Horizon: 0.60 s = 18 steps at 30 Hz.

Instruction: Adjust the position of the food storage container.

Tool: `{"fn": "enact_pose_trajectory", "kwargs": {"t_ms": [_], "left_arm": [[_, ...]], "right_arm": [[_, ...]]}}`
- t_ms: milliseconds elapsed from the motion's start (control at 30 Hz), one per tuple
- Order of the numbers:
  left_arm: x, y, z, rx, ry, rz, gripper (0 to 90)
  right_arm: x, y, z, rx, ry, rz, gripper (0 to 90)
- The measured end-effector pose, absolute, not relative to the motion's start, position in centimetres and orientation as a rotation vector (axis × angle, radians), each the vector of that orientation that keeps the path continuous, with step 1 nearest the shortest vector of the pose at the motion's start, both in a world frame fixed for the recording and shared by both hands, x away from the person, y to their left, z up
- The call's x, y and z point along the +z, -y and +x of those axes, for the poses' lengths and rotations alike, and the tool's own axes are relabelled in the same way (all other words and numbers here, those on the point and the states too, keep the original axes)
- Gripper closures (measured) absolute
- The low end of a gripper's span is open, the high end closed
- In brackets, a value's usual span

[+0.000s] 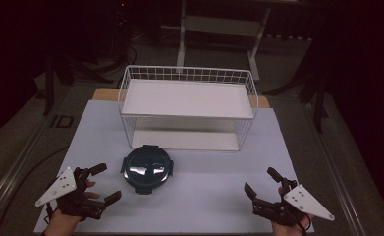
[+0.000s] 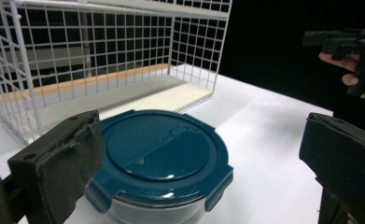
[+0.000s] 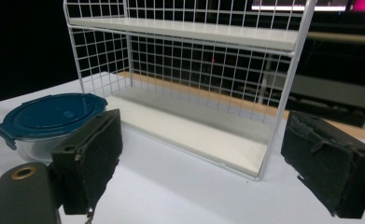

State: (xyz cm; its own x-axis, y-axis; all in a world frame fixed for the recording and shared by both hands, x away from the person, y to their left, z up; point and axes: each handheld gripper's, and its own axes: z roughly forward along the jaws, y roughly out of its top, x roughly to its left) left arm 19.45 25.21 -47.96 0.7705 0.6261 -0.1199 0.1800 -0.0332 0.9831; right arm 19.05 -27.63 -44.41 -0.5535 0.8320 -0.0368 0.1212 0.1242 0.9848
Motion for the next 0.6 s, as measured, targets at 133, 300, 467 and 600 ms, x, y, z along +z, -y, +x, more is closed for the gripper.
{"fn": "enact_pose_trajectory", "kwargs": {"t_ms": [133,300,467,600], "left_arm": [[-47.7,-25.1,19.2,0.402,-0.649,1.592,0.0],[-46.9,-24.7,18.8,0.393,-0.611,1.626,0.0],[-45.6,-24.5,18.3,0.38,-0.58,1.642,0.0],[-44.7,-24.7,18.3,0.401,-0.592,1.64,0.0]], "right_arm": [[-44.1,27.5,18.9,1.471,-1.802,0.928,12.6],[-43.6,27.1,18.6,1.474,-1.815,0.903,12.6],[-43.2,27.0,18.7,1.51,-1.799,0.889,11.7],[-43.0,26.8,18.6,1.499,-1.793,0.889,11.6]]}}
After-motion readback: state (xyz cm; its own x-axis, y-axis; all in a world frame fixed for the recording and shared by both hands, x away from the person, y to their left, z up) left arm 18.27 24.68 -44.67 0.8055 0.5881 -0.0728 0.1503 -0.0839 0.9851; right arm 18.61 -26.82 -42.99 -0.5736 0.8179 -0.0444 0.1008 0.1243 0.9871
